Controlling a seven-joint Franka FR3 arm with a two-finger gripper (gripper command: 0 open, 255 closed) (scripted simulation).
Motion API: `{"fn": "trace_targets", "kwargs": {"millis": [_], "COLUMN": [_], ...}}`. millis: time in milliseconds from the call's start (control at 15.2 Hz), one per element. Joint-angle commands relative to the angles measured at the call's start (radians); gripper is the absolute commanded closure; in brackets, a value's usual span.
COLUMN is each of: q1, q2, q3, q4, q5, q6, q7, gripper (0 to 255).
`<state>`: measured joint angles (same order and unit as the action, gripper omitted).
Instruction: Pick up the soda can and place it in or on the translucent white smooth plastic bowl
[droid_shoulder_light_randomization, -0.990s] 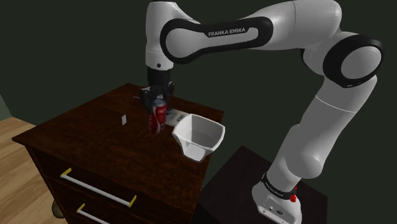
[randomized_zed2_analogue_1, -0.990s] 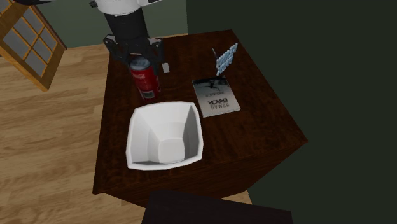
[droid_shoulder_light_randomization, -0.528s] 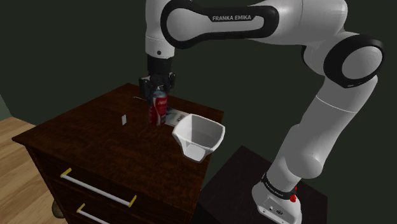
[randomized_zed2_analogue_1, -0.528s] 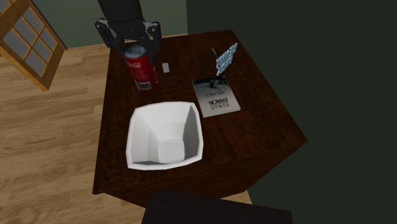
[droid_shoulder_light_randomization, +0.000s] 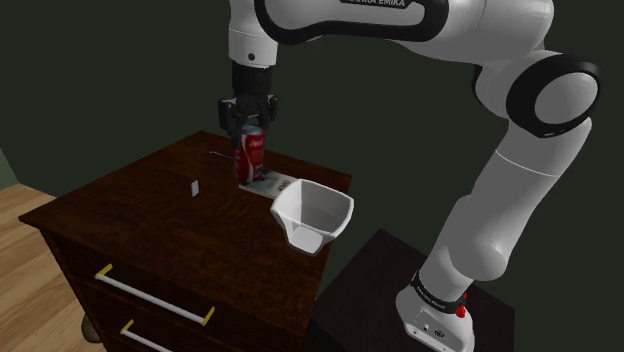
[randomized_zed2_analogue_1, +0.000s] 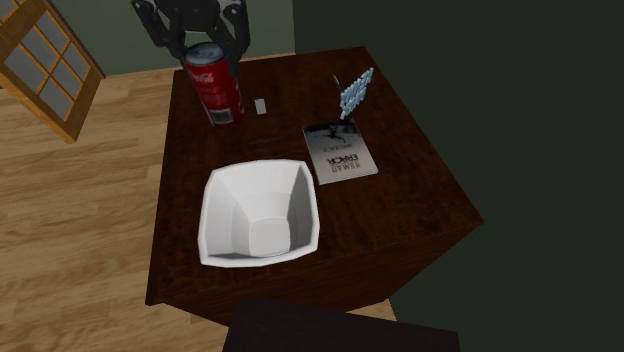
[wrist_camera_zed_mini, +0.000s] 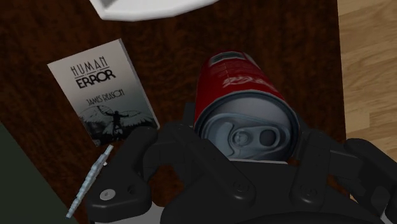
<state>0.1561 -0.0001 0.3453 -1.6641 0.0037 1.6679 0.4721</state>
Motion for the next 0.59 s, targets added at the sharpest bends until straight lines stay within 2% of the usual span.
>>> {"fn": "trace_targets", "kwargs": {"millis": [0, 198, 528], "q1": [0.001, 0.002, -0.018], "q2": [0.004, 0.012, -0.201], "q3": [0.001, 0.002, -0.032], "q4": [0.029, 0.074, -0.124], "q5": [-0.001, -0.004, 0.062], "q6": [-0.025, -0.063, -0.067], "q7": [0.002, 0.004, -0.057], "gripper": [255, 255, 255]}}
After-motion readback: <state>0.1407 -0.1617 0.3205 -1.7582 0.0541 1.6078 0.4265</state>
